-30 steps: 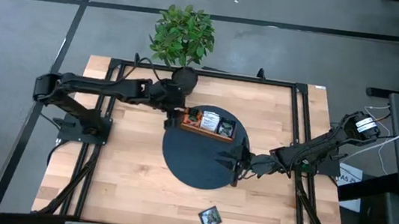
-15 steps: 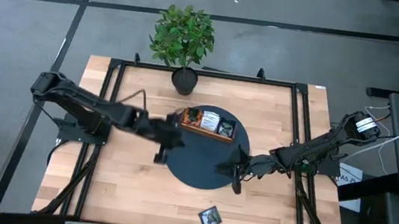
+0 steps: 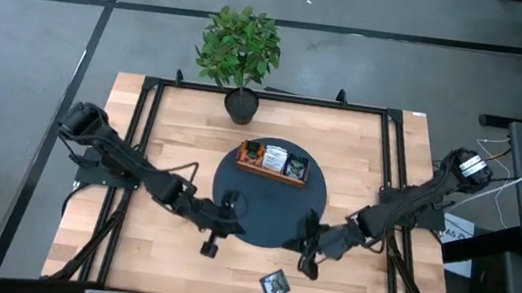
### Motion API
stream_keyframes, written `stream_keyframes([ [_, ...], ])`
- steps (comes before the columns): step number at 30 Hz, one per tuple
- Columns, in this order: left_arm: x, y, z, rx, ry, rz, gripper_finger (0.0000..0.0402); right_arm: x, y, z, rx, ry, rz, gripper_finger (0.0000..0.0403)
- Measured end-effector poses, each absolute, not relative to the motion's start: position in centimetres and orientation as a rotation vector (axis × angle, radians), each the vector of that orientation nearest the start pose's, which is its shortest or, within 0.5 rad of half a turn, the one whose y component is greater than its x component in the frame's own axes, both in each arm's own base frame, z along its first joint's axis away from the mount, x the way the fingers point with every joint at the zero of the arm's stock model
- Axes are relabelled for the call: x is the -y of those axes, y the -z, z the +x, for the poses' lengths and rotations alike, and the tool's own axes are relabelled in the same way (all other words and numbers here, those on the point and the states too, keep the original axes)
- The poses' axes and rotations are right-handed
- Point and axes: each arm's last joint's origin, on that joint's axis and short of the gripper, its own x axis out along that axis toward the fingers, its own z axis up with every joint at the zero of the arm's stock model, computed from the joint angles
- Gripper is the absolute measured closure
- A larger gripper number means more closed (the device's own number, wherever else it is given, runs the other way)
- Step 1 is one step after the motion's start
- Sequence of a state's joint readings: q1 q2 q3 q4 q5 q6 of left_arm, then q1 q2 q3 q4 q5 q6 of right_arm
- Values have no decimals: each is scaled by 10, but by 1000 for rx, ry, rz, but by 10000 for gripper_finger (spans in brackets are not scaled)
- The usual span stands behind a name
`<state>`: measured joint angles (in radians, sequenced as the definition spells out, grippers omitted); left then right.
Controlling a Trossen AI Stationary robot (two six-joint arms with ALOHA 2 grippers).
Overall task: Pick & Place Tea
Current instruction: Put the violet tea bag into the right side of the wooden organizer
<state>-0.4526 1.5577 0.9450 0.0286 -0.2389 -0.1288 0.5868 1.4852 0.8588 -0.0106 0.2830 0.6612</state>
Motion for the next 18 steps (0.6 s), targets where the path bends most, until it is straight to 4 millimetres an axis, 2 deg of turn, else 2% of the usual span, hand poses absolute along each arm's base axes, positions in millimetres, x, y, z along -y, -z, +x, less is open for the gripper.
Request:
stream_keyframes([
  [9, 167, -187, 325, -543, 275, -37, 400, -209, -206, 263, -793, -112, 410, 399],
  [13, 181, -183, 343, -597, 282, -33, 399, -224, -201, 253, -799, -110, 399, 399],
  [18, 202, -182, 360, -638, 328, -21, 399, -233, -194, 239, -843, -47, 495, 398],
])
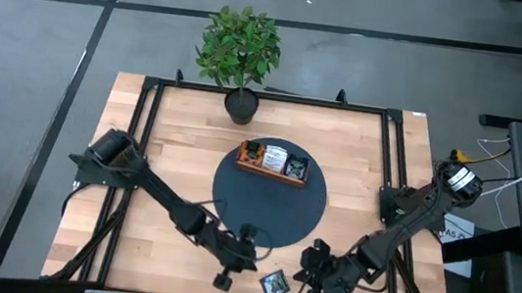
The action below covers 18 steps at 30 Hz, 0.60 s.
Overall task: Pick & Place Tea
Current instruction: Put the violet tea bag into the right side of the wooden organizer
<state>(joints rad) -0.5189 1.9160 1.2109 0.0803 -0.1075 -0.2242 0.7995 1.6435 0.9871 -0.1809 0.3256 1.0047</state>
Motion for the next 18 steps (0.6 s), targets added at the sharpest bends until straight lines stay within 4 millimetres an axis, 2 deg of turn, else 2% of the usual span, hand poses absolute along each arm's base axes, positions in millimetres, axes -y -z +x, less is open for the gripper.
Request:
stream_keyframes([
  [3, 215, -175, 367, -648, 349, 5, 400, -234, -193, 236, -859, -5, 578, 393],
  [9, 235, -165, 376, -646, 359, 35, 400, -235, -193, 236, -861, 22, 629, 374],
  [18, 240, -141, 383, -680, 337, 56, 399, -233, -193, 237, -828, 56, 627, 357],
])
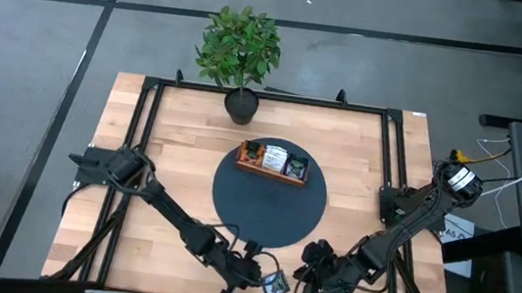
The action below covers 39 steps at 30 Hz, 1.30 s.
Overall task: Pick & Place Tea
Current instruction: Put the violet tea bag into the right side of the wooden organizer
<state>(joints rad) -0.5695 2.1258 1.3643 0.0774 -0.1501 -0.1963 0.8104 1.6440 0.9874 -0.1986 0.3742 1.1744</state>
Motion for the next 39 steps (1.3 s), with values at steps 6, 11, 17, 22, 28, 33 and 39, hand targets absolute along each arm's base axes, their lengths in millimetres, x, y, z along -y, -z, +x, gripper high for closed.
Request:
stream_keyframes([
  [6, 235, -140, 388, -672, 309, 54, 399, -235, -187, 240, -795, 92, 613, 346],
  [11, 230, -140, 393, -655, 304, 39, 400, -239, -168, 244, -823, 109, 585, 337],
  [17, 230, -132, 395, -662, 325, 26, 400, -241, -162, 246, -826, 115, 576, 336],
  [22, 231, -126, 397, -659, 345, 18, 399, -241, -162, 246, -820, 116, 577, 336],
  [28, 224, -111, 401, -696, 342, 12, 399, -241, -162, 246, -816, 116, 579, 336],
  [33, 221, -110, 403, -706, 351, 2, 399, -241, -162, 246, -817, 116, 578, 336],
  [39, 217, -107, 402, -754, 365, -14, 399, -240, -162, 246, -818, 116, 576, 336],
])
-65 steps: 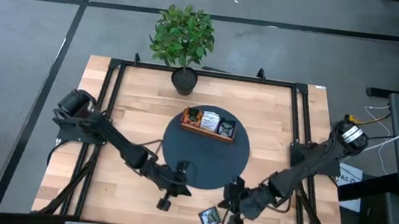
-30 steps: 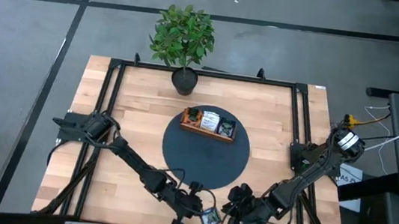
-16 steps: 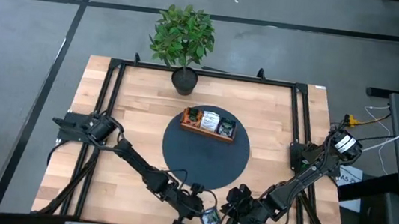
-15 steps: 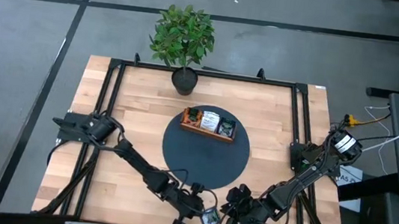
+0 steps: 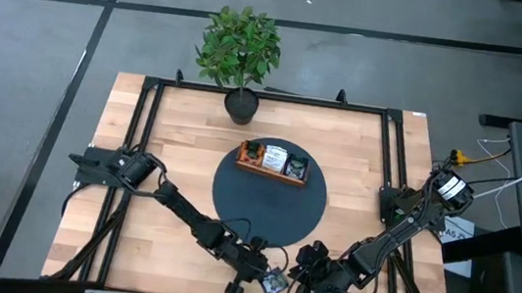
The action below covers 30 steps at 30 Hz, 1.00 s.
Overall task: Pick & Place Tea
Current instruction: Put the violet tea bag into the right side of the wooden organizer
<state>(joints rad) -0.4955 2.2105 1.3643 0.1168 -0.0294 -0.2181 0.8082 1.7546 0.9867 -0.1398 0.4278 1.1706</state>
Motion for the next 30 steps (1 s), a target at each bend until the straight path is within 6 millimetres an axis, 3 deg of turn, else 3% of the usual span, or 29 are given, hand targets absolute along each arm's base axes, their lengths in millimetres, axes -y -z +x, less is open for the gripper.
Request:
stream_keyframes([
  [10, 208, -106, 403, -812, 346, -13, 399, -241, -162, 246, -817, 119, 583, 336],
  [16, 207, -105, 403, -817, 341, -12, 399, -241, -162, 246, -848, 134, 680, 329],
  [30, 205, -104, 404, -809, 346, 13, 399, -240, -145, 253, -911, 234, 889, 170],
])
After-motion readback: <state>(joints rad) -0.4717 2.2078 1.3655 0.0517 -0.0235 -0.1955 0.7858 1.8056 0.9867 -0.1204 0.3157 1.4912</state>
